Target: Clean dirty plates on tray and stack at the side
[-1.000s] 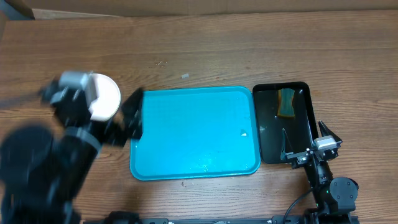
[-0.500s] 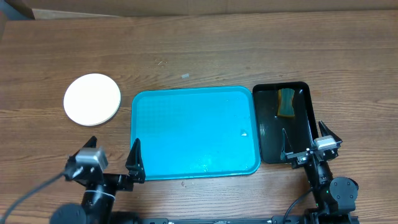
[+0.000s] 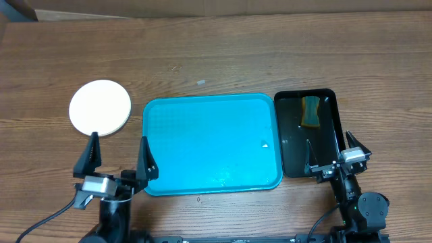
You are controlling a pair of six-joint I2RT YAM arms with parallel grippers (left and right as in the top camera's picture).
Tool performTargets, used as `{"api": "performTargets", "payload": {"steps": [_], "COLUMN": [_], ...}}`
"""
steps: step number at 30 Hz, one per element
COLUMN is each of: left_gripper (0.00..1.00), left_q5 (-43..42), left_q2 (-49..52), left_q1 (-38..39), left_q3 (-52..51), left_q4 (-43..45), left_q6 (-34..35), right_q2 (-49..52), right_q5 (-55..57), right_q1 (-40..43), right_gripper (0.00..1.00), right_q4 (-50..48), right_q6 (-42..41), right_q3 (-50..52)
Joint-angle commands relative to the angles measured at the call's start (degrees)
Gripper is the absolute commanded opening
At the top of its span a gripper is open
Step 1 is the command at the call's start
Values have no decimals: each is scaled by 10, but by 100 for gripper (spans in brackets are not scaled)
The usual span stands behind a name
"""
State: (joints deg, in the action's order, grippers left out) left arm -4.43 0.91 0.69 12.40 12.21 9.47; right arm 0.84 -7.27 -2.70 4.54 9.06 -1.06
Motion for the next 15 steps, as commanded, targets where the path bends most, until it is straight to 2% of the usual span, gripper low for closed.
{"api": "performTargets", "payload": {"steps": [1, 12, 15], "left_gripper": [100, 100, 100], "left_q5": [4, 17, 19], "left_q2": [-7, -7, -7], "left_q1": [-9, -27, -27], "left_q3": [-38, -120, -122], "left_q4": [5, 2, -30], "left_q6": [10, 28, 28], "right_q2": [-7, -7, -7], "right_q5": [-3, -3, -3], "right_q1": [2, 2, 2], "right_gripper": [100, 100, 100], "right_q4": [-4, -3, -3], "right_q6": [2, 2, 2], "right_q3": [6, 6, 6]}}
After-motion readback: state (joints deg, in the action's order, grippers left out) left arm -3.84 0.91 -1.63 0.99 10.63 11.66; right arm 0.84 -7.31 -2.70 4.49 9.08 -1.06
